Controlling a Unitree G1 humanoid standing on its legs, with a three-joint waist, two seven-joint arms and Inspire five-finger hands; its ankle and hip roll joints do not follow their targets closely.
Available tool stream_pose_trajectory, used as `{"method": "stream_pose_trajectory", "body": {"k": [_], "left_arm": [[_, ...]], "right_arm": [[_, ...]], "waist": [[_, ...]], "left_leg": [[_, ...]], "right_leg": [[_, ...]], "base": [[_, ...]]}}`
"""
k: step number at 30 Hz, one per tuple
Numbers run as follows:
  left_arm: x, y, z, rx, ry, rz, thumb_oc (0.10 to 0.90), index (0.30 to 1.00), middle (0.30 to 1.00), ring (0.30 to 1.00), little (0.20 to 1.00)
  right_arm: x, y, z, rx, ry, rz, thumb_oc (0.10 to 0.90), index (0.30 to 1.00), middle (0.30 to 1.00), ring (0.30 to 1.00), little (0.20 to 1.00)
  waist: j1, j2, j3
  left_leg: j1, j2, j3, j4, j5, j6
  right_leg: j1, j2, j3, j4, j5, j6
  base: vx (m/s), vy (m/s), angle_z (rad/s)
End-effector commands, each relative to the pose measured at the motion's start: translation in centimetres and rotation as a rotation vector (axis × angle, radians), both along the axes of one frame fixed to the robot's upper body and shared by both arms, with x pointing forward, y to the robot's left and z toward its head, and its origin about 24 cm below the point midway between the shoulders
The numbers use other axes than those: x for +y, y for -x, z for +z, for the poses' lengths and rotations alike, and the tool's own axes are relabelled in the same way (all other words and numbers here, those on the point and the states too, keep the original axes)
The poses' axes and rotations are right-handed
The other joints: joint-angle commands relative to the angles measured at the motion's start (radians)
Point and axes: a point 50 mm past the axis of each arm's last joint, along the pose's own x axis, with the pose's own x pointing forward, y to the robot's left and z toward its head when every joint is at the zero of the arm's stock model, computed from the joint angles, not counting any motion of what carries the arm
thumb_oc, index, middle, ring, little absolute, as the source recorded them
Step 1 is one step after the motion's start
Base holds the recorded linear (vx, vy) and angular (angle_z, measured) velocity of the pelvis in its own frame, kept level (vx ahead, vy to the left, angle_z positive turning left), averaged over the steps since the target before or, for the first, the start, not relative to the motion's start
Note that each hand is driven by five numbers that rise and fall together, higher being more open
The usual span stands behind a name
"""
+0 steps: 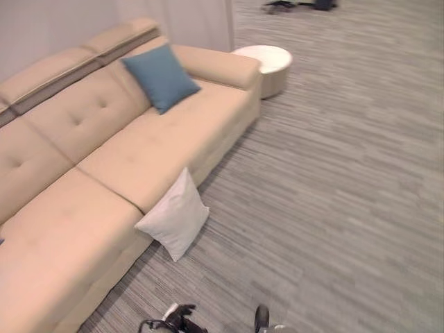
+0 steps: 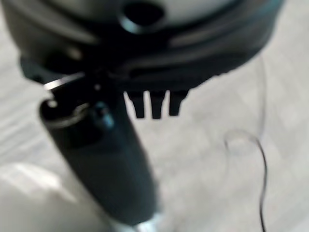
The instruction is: Pick up all the scattered cushions and arrange them neatly on the sofa.
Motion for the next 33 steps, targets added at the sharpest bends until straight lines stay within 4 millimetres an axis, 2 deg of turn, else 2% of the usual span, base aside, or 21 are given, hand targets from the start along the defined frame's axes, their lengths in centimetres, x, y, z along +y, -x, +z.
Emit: {"method": "stream_pose_trajectory", "body": {"k": [1, 3, 5, 6, 7, 8, 9, 10, 12, 13, 14, 15, 17, 18, 19, 21, 26, 27, 29, 32, 33], "left_arm": [[0.4, 4.5, -1.6, 0.175, -0.072, -0.048, 0.800, 0.900, 0.900, 0.900, 0.900], [0.8, 4.3, -1.5, 0.159, -0.074, -0.025, 0.800, 0.900, 0.900, 0.900, 0.900], [1.2, 4.4, -1.4, 0.158, -0.084, -0.015, 0.800, 0.900, 0.900, 0.900, 0.900], [1.4, 5.4, -1.7, 0.197, -0.074, 0.012, 0.800, 0.900, 0.900, 0.900, 0.900], [1.4, 5.4, -1.7, 0.197, -0.074, 0.012, 0.800, 0.900, 0.900, 0.900, 0.900], [1.7, 6.0, -1.8, 0.218, -0.074, 0.032, 0.800, 0.900, 0.900, 0.900, 0.900], [1.7, 6.0, -1.8, 0.218, -0.074, 0.032, 0.800, 0.900, 0.900, 0.900, 0.900], [2.3, 6.2, -1.8, 0.229, -0.075, 0.087, 0.800, 0.900, 0.900, 0.900, 0.900], [2.8, 6.4, -1.7, 0.239, -0.082, 0.109, 0.800, 0.900, 0.900, 0.900, 0.900], [3.0, 6.3, -1.7, 0.242, -0.087, 0.122, 0.800, 0.900, 0.900, 0.900, 0.900], [3.0, 6.3, -1.7, 0.241, -0.087, 0.122, 0.800, 0.900, 0.900, 0.900, 0.900], [2.9, 5.7, -1.6, 0.228, -0.095, 0.095, 0.800, 0.900, 0.900, 0.900, 0.900], [2.8, 5.4, -1.5, 0.222, -0.102, 0.074, 0.800, 0.900, 0.900, 0.900, 0.900], [2.5, 5.0, -1.5, 0.209, -0.115, 0.031, 0.800, 0.900, 0.900, 0.900, 0.900], [2.5, 5.0, -1.5, 0.209, -0.115, 0.031, 0.800, 0.900, 0.900, 0.900, 0.900], [2.2, 4.6, -1.4, 0.195, -0.113, 0.021, 0.800, 0.900, 0.900, 0.900, 0.900], [1.9, 4.8, -1.6, 0.202, -0.093, 0.056, 0.800, 0.900, 0.900, 0.900, 0.900], [1.6, 4.7, -1.6, 0.185, -0.067, 0.117, 0.800, 0.900, 0.900, 0.900, 0.900], [1.5, 4.6, -1.6, 0.176, -0.064, 0.132, 0.800, 0.900, 0.900, 0.900, 0.900], [1.6, 5.3, -1.7, 0.176, -0.049, 0.220, 0.800, 0.900, 0.900, 0.900, 0.900], [1.6, 5.5, -1.8, 0.180, -0.039, 0.233, 0.800, 0.900, 0.900, 0.900, 0.900]], "right_arm": [[-0.4, -2.0, 0.9, -0.096, 0.032, 0.064, 0.800, 0.900, 0.900, 0.900, 0.900], [0.0, -2.6, 1.0, -0.105, 0.029, 0.109, 0.800, 0.900, 0.900, 0.900, 0.900], [0.7, -3.5, 1.1, -0.123, 0.015, 0.136, 0.800, 0.900, 0.900, 0.900, 0.900], [1.6, -3.6, 0.9, -0.098, 0.008, 0.199, 0.800, 0.900, 0.900, 0.900, 0.900], [1.6, -3.6, 0.9, -0.098, 0.008, 0.199, 0.800, 0.900, 0.900, 0.900, 0.900], [1.6, -3.2, 0.8, -0.091, 0.007, 0.206, 0.800, 0.900, 0.900, 0.900, 0.900], [1.6, -3.2, 0.8, -0.091, 0.007, 0.207, 0.800, 0.900, 0.900, 0.900, 0.900], [1.6, -3.3, 0.9, -0.100, -0.003, 0.201, 0.800, 0.900, 0.900, 0.900, 0.900], [1.8, -3.4, 0.9, -0.103, -0.011, 0.195, 0.800, 0.900, 0.900, 0.900, 0.900], [1.9, -3.4, 0.8, -0.102, -0.010, 0.203, 0.800, 0.900, 0.900, 0.900, 0.900], [1.9, -3.4, 0.8, -0.102, -0.010, 0.203, 0.800, 0.900, 0.900, 0.900, 0.900], [1.9, -3.4, 0.9, -0.105, -0.010, 0.196, 0.800, 0.900, 0.900, 0.900, 0.900], [1.9, -3.6, 0.9, -0.110, -0.010, 0.194, 0.800, 0.900, 0.900, 0.900, 0.900], [1.6, -3.6, 1.0, -0.118, -0.010, 0.167, 0.800, 0.900, 0.900, 0.900, 0.900], [1.6, -3.6, 1.0, -0.118, -0.010, 0.167, 0.800, 0.900, 0.900, 0.900, 0.900], [1.0, -3.2, 1.0, -0.111, 0.004, 0.146, 0.800, 0.900, 0.900, 0.900, 0.900], [1.4, -2.6, 0.7, -0.094, -0.005, 0.143, 0.800, 0.900, 0.900, 0.900, 0.900], [1.3, -2.7, 0.7, -0.114, -0.002, 0.121, 0.800, 0.900, 0.900, 0.900, 0.900], [1.2, -2.7, 0.8, -0.117, 0.002, 0.113, 0.800, 0.900, 0.900, 0.900, 0.900], [0.8, -1.8, 0.6, -0.121, 0.007, 0.061, 0.800, 0.900, 0.900, 0.900, 0.900], [0.7, -1.4, 0.5, -0.109, 0.007, 0.048, 0.800, 0.900, 0.900, 0.900, 0.900]], "waist": [[0.020, 0.019, 0.009], [0.059, 0.032, 0.002], [0.080, 0.034, -0.011], [0.120, 0.048, -0.049], [0.121, 0.049, -0.051], [0.130, 0.033, -0.065], [0.130, 0.034, -0.068], [0.100, 0.048, -0.055], [0.086, 0.064, -0.054], [0.072, 0.074, -0.052], [0.069, 0.075, -0.053], [0.056, 0.070, -0.044], [0.044, 0.066, -0.043], [0.004, 0.046, -0.048], [0.004, 0.047, -0.049], [-0.013, 0.035, -0.057], [0.006, -0.005, -0.069], [0.003, -0.022, -0.055], [-0.007, -0.031, -0.052], [-0.052, -0.051, -0.042], [-0.057, -0.054, -0.046]], "left_leg": [[0.028, -0.027, 0.006, -0.403, 0.012, 0.018], [0.044, -0.043, 0.006, -0.755, 0.057, 0.022], [-0.008, -0.028, 0.120, -0.848, 0.091, 0.015], [0.081, -0.046, 0.112, -0.912, 0.096, 0.064], [0.078, -0.045, 0.112, -0.912, 0.097, 0.063], [0.128, -0.082, 0.068, -0.899, 0.067, 0.107], [0.124, -0.081, 0.068, -0.899, 0.068, 0.107], [0.194, -0.104, -0.002, -0.880, 0.024, 0.149], [0.233, -0.102, -0.039, -0.880, 0.007, 0.156], [0.290, -0.103, -0.108, -0.876, -0.027, 0.149], [0.289, -0.102, -0.111, -0.876, -0.026, 0.148], [0.317, -0.103, -0.166, -0.863, -0.047, 0.130], [0.326, -0.101, -0.197, -0.864, -0.054, 0.117], [0.352, -0.116, -0.299, -0.870, -0.063, 0.092], [0.352, -0.116, -0.299, -0.871, -0.062, 0.092], [0.359, -0.132, -0.413, -0.873, -0.063, 0.077], [0.329, -0.112, -0.545, -0.802, -0.076, 0.025], [0.278, -0.108, -0.509, -0.748, -0.069, 0.011], [0.241, -0.103, -0.441, -0.722, -0.072, 0.011], [0.192, 0.038, 0.022, -0.660, -0.114, 0.035], [0.192, 0.053, 0.061, -0.652, -0.123, 0.036]], "right_leg": [[0.040, 0.033, 0.014, -0.010, -0.060, 0.167], [0.107, 0.051, 0.013, -0.012, -0.092, 0.185], [0.149, 0.069, 0.000, -0.001, -0.115, 0.191], [0.151, 0.070, -0.025, 0.096, -0.142, 0.214], [0.148, 0.072, -0.024, 0.096, -0.140, 0.213], [0.085, -0.015, -0.076, 0.347, -0.031, 0.296], [0.081, -0.014, -0.076, 0.347, -0.029, 0.296], [-0.023, -0.091, -0.073, 0.657, 0.104, 0.329], [-0.087, -0.110, -0.066, 0.775, 0.092, 0.307], [-0.154, -0.171, -0.079, 0.763, 0.034, 0.268], [-0.153, -0.170, -0.082, 0.761, 0.035, 0.267], [-0.175, -0.188, -0.056, 0.600, -0.010, 0.238], [-0.177, -0.158, -0.012, 0.494, -0.017, 0.236], [-0.194, -0.058, 0.226, 0.253, -0.015, 0.257], [-0.193, -0.058, 0.225, 0.248, -0.012, 0.257], [-0.199, 0.014, 0.425, 0.192, 0.001, 0.271], [-0.109, 0.036, 0.349, 0.096, -0.010, 0.228], [-0.077, 0.022, 0.276, 0.070, -0.018, 0.216], [-0.069, 0.010, 0.242, 0.061, -0.020, 0.218], [-0.044, -0.026, 0.071, 0.061, -0.037, 0.218], [-0.049, -0.031, 0.049, 0.062, -0.039, 0.214]], "base": [[0.42, 0.026, -0.68], [0.59, 0.013, -0.71], [0.57, 0.017, -0.42], [0.47, 0.062, 0.04], [0.61, 0.114, -0.15], [0.26, 0.053, -0.18], [0.55, 0.140, 0.04], [0.28, 0.089, 0.65], [0.39, 0.040, 1.32], [0.37, -0.037, 1.54], [0.40, -0.214, 1.79], [0.16, -0.151, 1.24], [0.26, -0.297, 1.46], [0.28, -0.338, 1.58], [0.28, -0.322, 1.82], [0.18, -0.268, 2.02], [0.11, -0.378, 1.56], [0.01, -0.378, 1.12], [-0.03, -0.188, 1.39], [-0.08, -0.166, 1.52], [-0.07, -0.103, 1.15]]}}
